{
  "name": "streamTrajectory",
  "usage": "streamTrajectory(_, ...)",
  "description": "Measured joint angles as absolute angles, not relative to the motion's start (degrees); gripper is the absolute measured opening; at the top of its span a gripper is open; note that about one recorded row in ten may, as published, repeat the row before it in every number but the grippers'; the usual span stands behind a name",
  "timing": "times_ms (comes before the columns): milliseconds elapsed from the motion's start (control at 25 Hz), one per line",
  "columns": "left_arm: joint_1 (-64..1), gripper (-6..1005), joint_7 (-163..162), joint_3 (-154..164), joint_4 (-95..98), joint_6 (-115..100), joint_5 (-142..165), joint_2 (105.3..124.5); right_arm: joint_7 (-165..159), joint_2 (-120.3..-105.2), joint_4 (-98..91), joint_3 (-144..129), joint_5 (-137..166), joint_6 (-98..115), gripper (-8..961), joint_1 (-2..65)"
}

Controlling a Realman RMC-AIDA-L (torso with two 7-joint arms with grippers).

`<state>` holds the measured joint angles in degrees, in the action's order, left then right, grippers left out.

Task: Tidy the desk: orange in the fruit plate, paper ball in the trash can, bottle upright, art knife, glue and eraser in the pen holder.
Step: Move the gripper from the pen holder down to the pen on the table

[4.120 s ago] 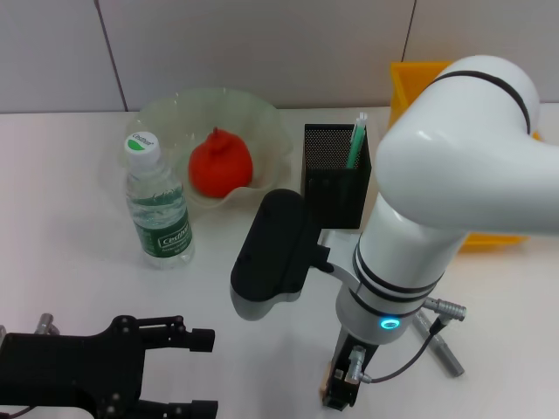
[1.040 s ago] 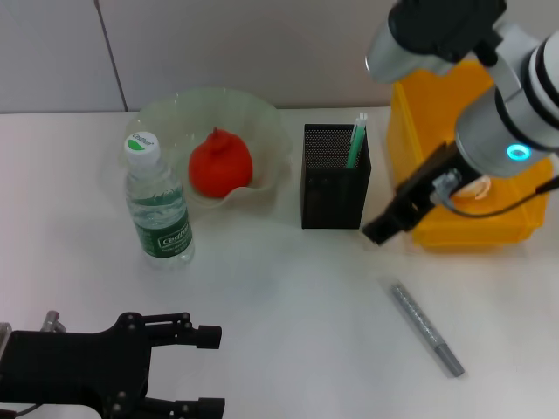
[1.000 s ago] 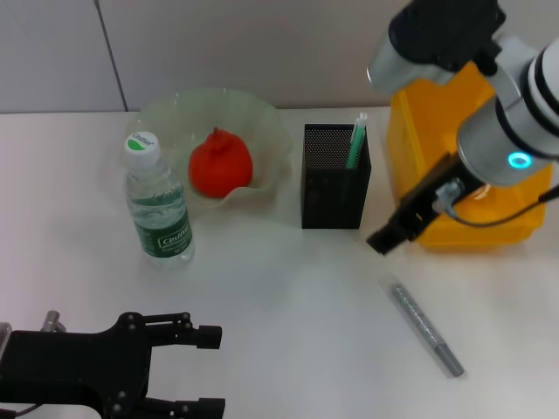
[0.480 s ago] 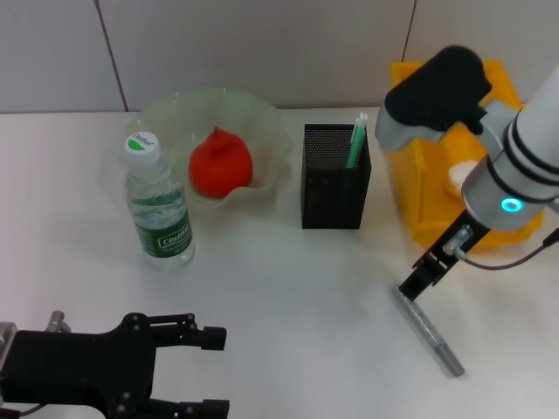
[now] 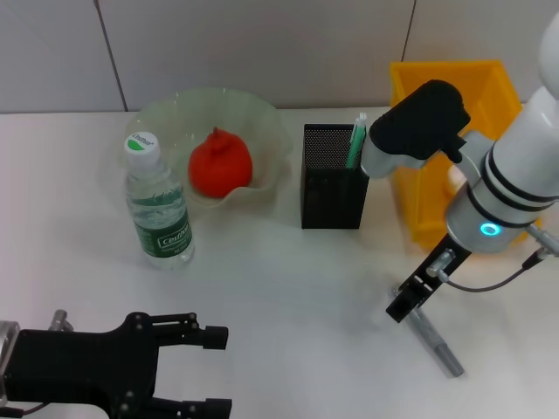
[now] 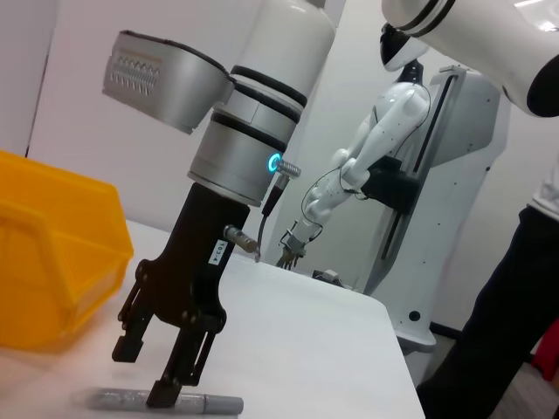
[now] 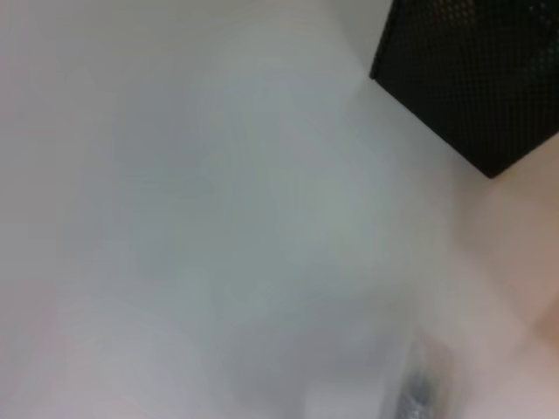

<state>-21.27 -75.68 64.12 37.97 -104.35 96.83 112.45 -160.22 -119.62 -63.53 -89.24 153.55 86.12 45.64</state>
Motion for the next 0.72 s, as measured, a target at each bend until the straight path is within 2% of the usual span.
streamTrajectory(720, -21.4, 828, -75.4, 64.0, 38.0, -104.2, 97.6, 112.68, -160.2, -119.71, -57.1, -90.1, 152.0, 82.5, 731, 47.4)
